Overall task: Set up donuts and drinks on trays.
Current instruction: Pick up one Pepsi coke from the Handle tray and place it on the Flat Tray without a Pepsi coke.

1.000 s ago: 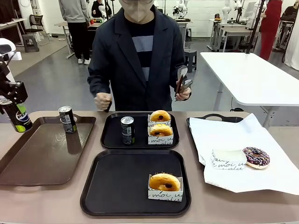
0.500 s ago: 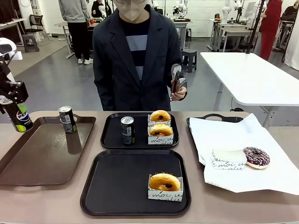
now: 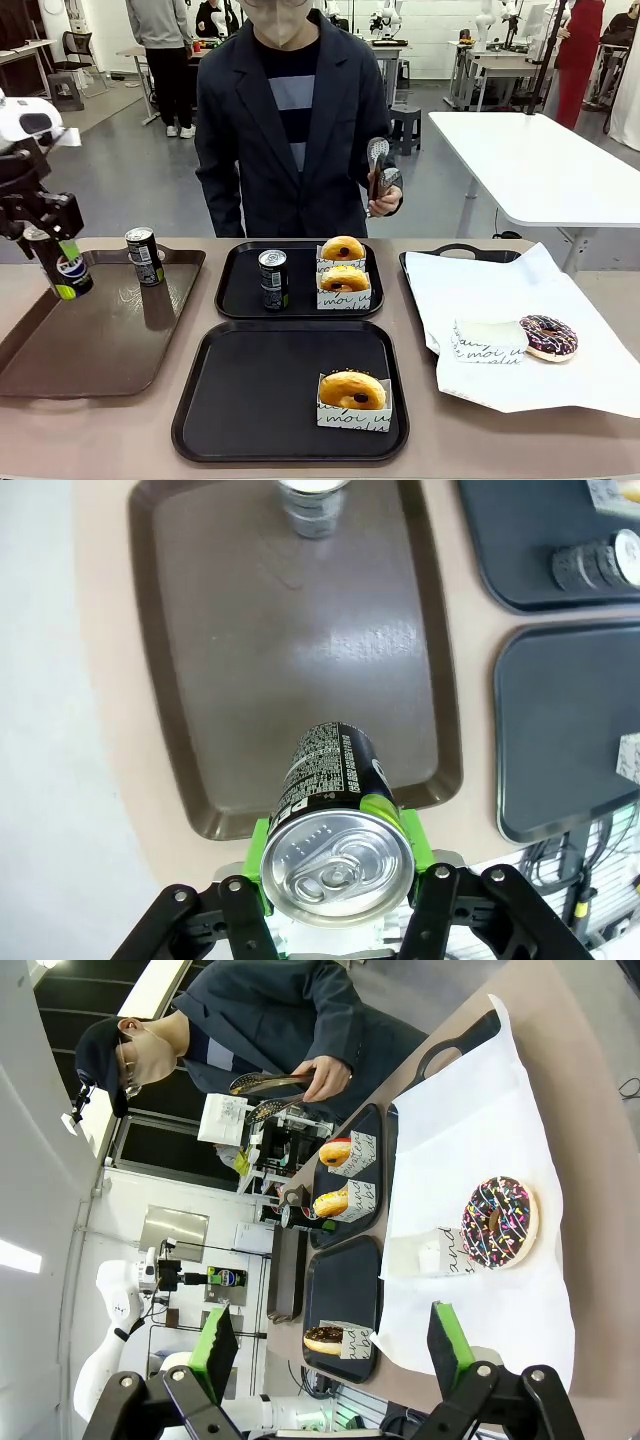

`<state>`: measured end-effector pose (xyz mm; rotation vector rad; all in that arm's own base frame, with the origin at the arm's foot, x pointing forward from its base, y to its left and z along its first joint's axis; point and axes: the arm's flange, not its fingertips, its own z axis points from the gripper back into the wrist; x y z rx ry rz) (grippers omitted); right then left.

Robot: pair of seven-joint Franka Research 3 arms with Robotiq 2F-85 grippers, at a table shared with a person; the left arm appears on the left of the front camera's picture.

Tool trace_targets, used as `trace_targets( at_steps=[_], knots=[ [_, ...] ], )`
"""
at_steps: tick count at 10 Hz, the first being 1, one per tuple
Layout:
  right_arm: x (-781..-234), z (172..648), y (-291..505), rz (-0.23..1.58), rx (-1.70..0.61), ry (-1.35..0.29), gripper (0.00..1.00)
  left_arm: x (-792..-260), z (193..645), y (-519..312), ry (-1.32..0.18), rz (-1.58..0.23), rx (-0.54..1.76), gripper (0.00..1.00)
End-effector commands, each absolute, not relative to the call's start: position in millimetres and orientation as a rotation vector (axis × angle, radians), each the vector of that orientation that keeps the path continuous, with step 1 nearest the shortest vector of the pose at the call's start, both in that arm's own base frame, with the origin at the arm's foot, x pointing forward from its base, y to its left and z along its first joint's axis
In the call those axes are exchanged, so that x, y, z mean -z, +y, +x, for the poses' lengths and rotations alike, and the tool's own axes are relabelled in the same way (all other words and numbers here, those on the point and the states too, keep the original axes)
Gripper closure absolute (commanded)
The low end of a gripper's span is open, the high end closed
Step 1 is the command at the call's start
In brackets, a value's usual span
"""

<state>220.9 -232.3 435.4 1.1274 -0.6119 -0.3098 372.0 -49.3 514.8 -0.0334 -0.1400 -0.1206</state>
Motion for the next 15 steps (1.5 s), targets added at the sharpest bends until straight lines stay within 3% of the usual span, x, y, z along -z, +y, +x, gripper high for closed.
trace_targets(
  at_steps=[1,10,13,15],
  knots=[
    [-435,223,-233,1.143,0.299,-0.638,0.0,-508,358,-67,-0.142,-0.027,0.193,0.42],
    [-435,223,-233,1.143,0.299,-0.638,0.0,-482,356,-218,-0.106,-0.058,0.291,0.42],
    [-435,223,-233,1.143,0.299,-0.638,0.0,-492,352,-192,-0.1,0.037,0.303,0.42],
    [-435,223,-233,1.143,0.299,-0.638,0.0,-476,350,-225,-0.091,-0.042,0.316,0.42]
  ],
)
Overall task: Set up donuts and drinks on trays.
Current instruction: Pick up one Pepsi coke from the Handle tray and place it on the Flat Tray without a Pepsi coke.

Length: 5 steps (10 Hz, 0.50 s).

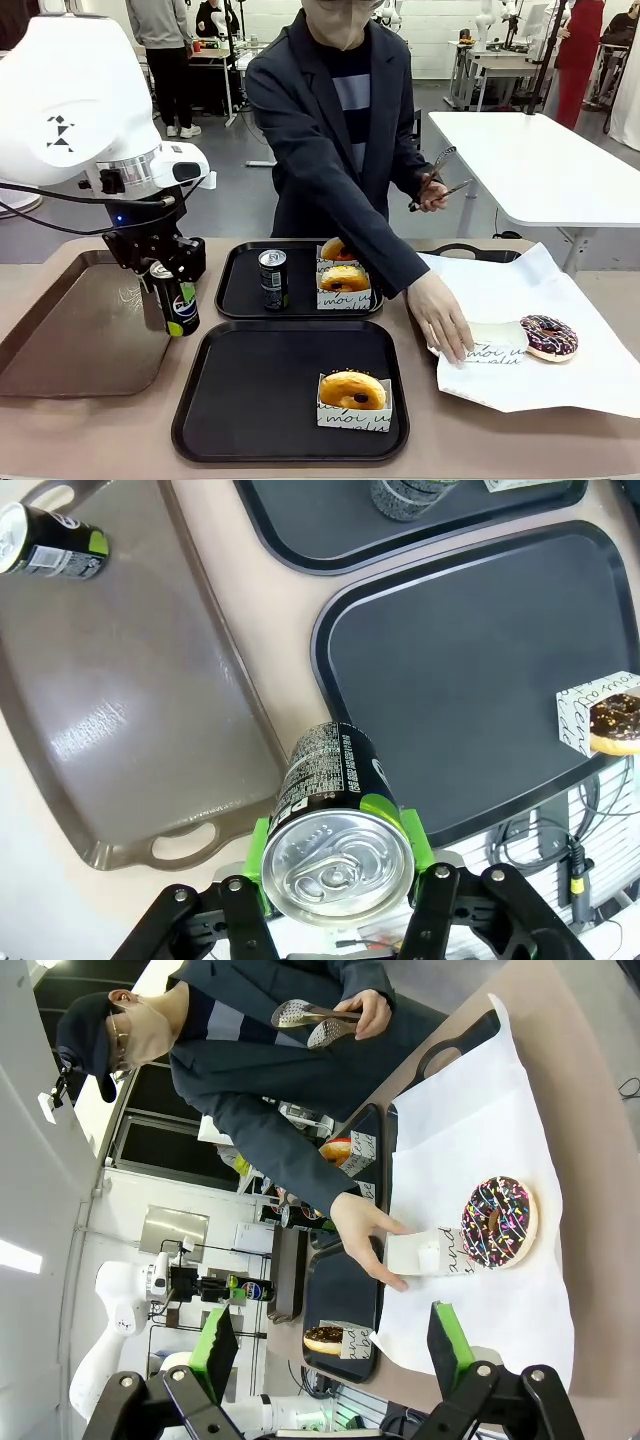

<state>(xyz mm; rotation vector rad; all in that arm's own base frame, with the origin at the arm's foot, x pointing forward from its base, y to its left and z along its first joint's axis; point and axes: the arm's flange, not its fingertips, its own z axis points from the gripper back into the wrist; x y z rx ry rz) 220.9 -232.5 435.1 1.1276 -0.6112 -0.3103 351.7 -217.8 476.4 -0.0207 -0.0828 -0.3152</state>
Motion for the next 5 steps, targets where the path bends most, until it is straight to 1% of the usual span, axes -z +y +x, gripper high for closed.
trace_targets(
  at_steps=[1,5],
  knots=[
    [-435.2,223.4,-233.1,1.143,0.299,-0.638,0.0,-476.1,350.5,-225.4,-0.091,-0.042,0.316,0.42],
    [-435.2,223.4,-233.1,1.143,0.299,-0.638,0.0,-473.9,350.1,-222.0,-0.077,-0.021,0.325,0.42]
  ],
)
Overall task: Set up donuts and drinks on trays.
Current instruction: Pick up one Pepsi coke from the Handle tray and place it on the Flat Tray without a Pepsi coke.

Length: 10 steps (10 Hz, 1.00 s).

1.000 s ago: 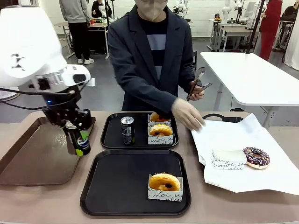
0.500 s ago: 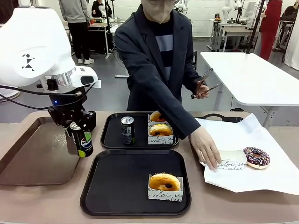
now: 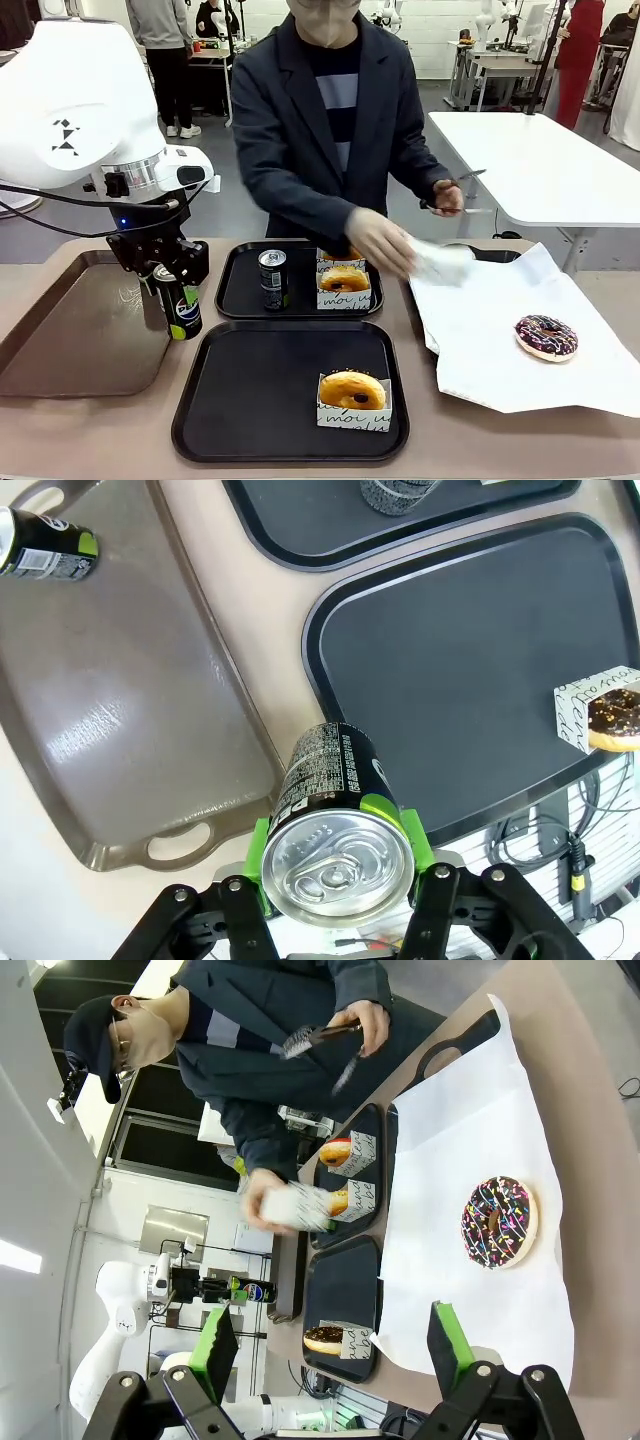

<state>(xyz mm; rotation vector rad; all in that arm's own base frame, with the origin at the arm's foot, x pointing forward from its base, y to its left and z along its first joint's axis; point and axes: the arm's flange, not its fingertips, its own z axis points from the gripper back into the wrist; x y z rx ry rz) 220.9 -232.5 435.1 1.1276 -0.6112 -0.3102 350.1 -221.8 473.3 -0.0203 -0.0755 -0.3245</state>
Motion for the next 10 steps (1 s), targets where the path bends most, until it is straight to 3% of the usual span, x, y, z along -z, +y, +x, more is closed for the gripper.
trace_targets(
  at_steps=[1,10],
  knots=[
    [-435,223,-233,1.143,0.299,-0.638,0.0,-465,359,-240,-0.036,-0.017,0.346,0.42],
    [-435,223,-233,1.143,0.299,-0.638,0.0,-425,392,-341,0.014,-0.09,0.418,0.42]
  ],
)
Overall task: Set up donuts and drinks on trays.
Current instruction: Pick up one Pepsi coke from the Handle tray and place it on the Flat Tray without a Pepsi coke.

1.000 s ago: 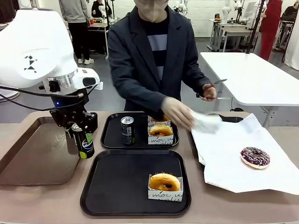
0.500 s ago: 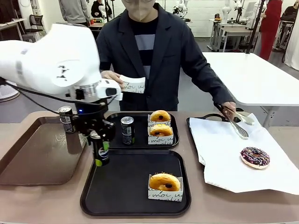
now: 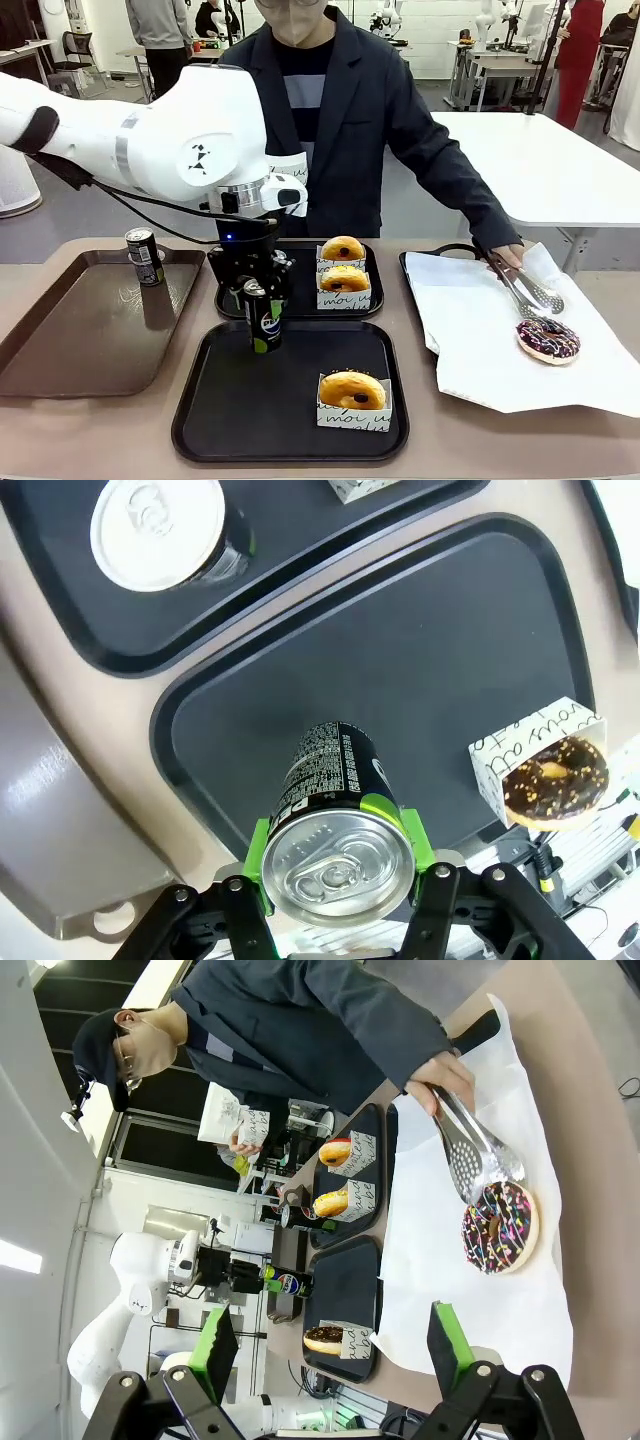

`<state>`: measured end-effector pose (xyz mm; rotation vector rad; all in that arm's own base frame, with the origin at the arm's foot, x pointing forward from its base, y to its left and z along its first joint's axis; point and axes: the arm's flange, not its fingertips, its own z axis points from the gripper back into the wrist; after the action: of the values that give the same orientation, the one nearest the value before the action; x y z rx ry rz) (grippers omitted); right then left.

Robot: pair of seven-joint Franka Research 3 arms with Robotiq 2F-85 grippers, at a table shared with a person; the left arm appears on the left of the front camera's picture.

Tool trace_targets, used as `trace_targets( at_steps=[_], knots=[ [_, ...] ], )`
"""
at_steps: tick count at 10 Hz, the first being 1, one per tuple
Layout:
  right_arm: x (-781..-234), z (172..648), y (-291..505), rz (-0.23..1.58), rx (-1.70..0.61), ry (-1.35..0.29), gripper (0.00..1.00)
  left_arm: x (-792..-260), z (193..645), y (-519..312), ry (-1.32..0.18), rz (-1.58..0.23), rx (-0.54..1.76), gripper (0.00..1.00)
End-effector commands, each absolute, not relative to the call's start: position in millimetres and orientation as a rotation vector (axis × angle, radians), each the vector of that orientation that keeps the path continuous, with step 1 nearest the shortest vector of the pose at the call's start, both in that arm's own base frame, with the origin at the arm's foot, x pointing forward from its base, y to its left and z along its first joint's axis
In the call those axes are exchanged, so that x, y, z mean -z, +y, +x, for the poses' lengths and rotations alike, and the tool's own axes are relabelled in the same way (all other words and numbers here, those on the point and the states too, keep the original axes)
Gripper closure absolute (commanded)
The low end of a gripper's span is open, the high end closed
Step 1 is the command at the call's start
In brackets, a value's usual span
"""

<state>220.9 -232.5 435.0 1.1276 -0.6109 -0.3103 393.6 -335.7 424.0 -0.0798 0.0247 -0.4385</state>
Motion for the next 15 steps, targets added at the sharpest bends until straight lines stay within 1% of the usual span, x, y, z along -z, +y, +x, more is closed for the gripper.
trace_targets(
  at_steps=[1,6,9,15],
  knots=[
    [-435,223,-233,1.143,0.299,-0.638,0.0,-424,394,-339,0.02,-0.088,0.421,0.42],
    [-435,223,-233,1.143,0.299,-0.638,0.0,-415,393,-324,0.033,-0.083,0.408,0.42],
    [-435,223,-233,1.143,0.299,-0.638,0.0,-392,398,-317,0.087,-0.058,0.389,0.42],
    [-435,223,-233,1.143,0.299,-0.638,0.0,-368,405,-311,0.125,-0.027,0.372,0.42]
  ],
)
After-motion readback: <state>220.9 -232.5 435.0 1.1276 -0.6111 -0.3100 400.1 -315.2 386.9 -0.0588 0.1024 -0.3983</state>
